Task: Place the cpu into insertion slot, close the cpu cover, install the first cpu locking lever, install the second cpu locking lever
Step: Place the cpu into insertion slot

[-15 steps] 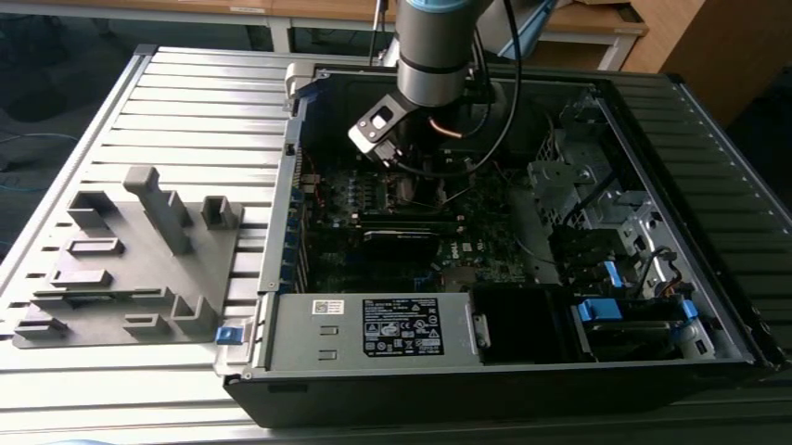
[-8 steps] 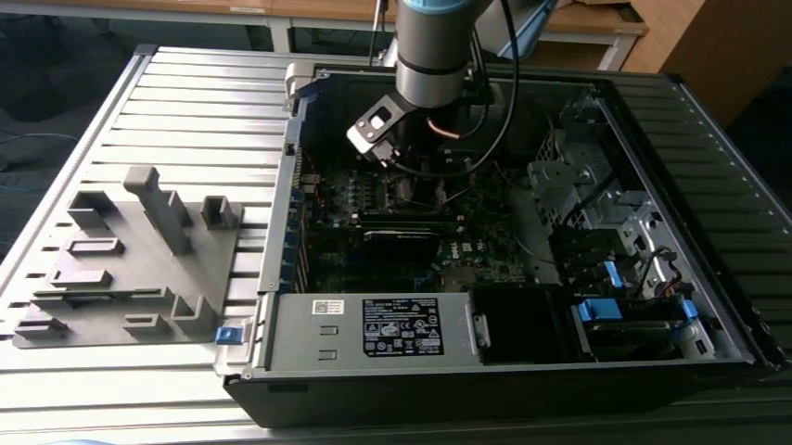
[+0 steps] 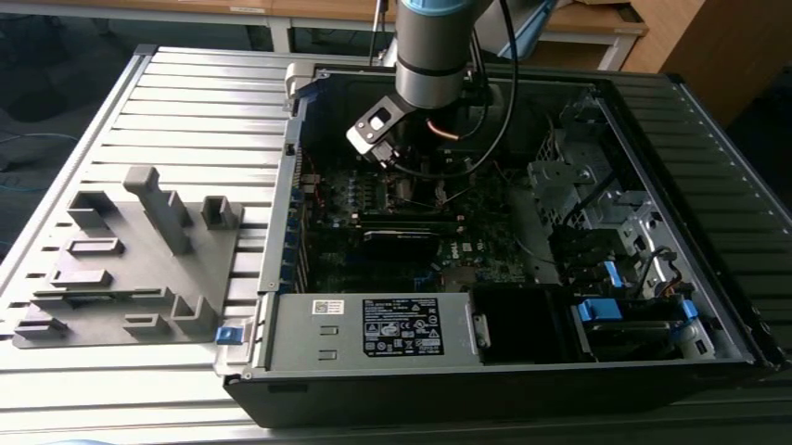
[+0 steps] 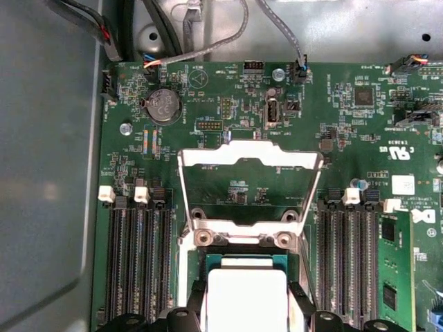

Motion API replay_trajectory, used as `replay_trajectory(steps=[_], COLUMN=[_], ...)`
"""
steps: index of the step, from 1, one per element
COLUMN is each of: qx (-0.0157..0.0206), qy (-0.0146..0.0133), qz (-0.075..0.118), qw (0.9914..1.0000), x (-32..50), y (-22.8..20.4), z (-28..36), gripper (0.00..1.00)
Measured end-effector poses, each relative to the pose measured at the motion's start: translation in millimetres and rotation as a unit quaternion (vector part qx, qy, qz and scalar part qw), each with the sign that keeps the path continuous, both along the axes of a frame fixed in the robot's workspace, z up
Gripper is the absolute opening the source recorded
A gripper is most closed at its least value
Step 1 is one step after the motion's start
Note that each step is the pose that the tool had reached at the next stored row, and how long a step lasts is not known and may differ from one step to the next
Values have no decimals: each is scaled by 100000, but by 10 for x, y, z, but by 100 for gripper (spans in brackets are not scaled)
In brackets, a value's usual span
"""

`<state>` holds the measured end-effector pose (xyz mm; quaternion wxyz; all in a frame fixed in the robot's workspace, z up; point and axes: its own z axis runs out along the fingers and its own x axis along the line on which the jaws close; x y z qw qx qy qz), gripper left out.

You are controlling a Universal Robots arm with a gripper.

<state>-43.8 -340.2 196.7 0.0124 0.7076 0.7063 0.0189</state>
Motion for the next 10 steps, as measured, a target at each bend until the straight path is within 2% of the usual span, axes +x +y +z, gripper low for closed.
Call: replay_trajectory(steps=[10], qx=[2], qy=[0], qz=[3], qw=[100000], x=[-4], y=[11], z=[-8], gripper=[54])
